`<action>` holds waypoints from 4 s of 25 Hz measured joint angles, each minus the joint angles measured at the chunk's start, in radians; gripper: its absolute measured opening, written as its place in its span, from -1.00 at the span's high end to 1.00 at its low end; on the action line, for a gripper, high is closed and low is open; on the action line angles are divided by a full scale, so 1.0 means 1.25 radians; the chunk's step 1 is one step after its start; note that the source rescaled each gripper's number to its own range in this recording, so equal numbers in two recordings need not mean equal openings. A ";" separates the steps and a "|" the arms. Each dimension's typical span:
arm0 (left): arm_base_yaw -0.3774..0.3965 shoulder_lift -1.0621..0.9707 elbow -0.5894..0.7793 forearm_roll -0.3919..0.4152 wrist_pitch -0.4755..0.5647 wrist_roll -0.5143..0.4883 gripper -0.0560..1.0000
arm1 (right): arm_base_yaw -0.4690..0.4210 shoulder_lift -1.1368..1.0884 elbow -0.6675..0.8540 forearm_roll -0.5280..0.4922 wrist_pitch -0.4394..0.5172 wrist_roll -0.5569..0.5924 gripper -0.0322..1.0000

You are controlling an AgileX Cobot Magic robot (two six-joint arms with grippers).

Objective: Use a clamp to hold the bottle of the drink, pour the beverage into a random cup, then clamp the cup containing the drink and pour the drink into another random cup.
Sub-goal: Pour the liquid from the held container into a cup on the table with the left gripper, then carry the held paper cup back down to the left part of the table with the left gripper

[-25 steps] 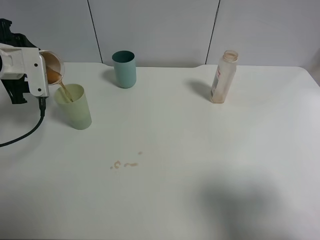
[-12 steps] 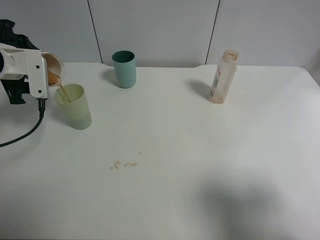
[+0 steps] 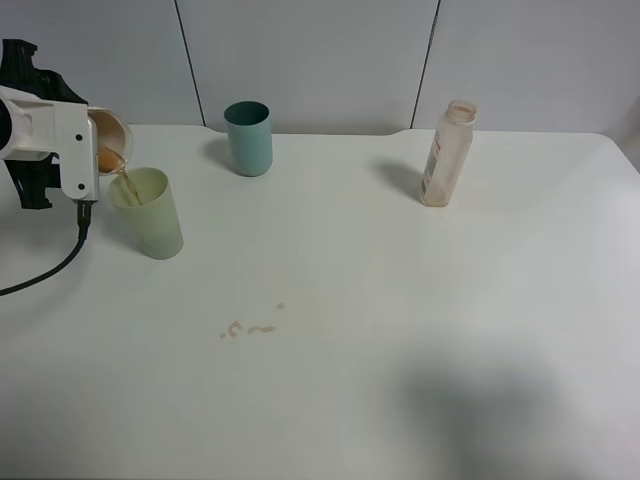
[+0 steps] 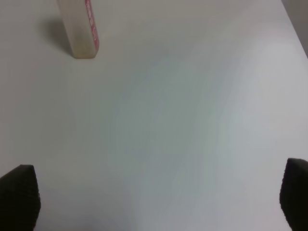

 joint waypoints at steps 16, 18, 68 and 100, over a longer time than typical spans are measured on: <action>0.000 -0.001 -0.024 0.028 0.018 0.010 0.85 | 0.000 0.000 0.000 0.000 0.000 0.000 -1.00; 0.000 -0.001 -0.024 0.029 0.018 0.010 0.85 | 0.000 0.000 0.000 0.000 0.000 0.000 -1.00; -0.054 -0.044 -0.025 -0.002 0.064 -0.089 0.85 | 0.000 0.000 0.000 0.000 0.000 0.000 -1.00; 0.252 0.093 0.021 -0.033 -0.493 -0.579 0.85 | 0.000 0.000 0.000 0.000 0.000 0.000 -1.00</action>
